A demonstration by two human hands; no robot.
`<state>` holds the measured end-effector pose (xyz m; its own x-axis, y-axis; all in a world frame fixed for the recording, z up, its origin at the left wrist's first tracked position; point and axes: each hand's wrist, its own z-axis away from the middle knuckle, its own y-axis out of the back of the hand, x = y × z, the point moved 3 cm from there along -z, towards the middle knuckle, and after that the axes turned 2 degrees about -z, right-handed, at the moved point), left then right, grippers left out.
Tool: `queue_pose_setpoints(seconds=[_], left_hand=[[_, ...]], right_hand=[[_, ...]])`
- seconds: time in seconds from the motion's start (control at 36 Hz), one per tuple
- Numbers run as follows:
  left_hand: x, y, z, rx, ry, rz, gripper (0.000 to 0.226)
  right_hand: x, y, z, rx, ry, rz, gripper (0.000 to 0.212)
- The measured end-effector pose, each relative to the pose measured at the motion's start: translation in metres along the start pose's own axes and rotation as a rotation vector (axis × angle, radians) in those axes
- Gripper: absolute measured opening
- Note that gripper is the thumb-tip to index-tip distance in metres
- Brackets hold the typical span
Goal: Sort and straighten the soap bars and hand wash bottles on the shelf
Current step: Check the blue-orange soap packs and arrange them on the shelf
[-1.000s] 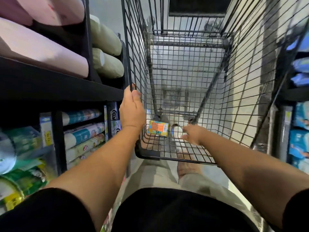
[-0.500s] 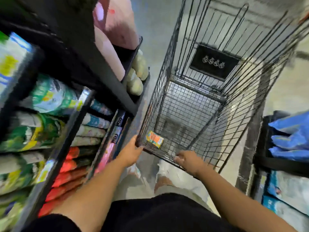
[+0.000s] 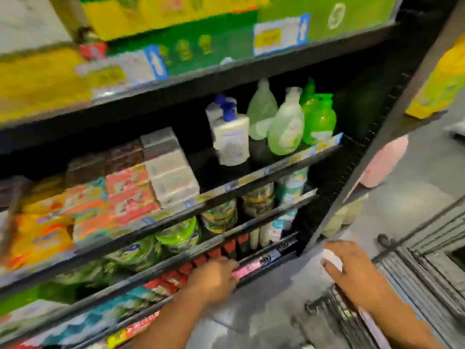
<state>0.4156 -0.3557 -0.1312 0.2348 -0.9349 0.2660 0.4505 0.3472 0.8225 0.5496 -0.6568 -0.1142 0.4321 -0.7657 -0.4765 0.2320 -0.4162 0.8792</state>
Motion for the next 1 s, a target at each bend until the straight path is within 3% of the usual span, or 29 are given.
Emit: queue_pose_setpoints(seconds=[0.11, 0.17, 0.25, 0.42, 0.56, 0.64, 0.83, 1.0], left_hand=[[-0.067, 0.038, 0.074, 0.138, -0.032, -0.028, 0.06], [-0.099, 0.056, 0.112, 0.201, -0.045, -0.022, 0.052], [-0.142, 0.085, 0.169, 0.381, -0.064, -0.032, 0.045], [-0.241, 0.117, 0.246, 0.587, 0.069, -0.04, 0.046], [-0.303, 0.132, 0.281, 0.677, 0.181, -0.1, 0.049], [-0.327, 0.146, 0.291, 0.664, 0.23, -0.1, 0.064], [-0.359, 0.169, 0.275, 0.556, 0.276, -0.08, 0.063], [-0.372, 0.172, 0.245, 0.595, 0.244, -0.113, 0.07]], right_hand=[[-0.104, 0.001, -0.022, 0.123, 0.188, 0.01, 0.031], [-0.155, -0.002, -0.032, 0.167, 0.301, 0.019, 0.022], [-0.237, -0.007, -0.037, 0.175, 0.455, 0.045, 0.032], [-0.372, -0.029, -0.038, 0.168, 0.634, 0.076, 0.03], [-0.444, -0.057, -0.034, 0.137, 0.659, 0.096, 0.028], [-0.476, -0.07, -0.03, 0.148, 0.747, 0.076, 0.028], [-0.513, -0.086, -0.038, 0.045, 0.654, 0.154, 0.034], [-0.526, -0.084, -0.062, -0.037, 0.508, 0.315, 0.05]])
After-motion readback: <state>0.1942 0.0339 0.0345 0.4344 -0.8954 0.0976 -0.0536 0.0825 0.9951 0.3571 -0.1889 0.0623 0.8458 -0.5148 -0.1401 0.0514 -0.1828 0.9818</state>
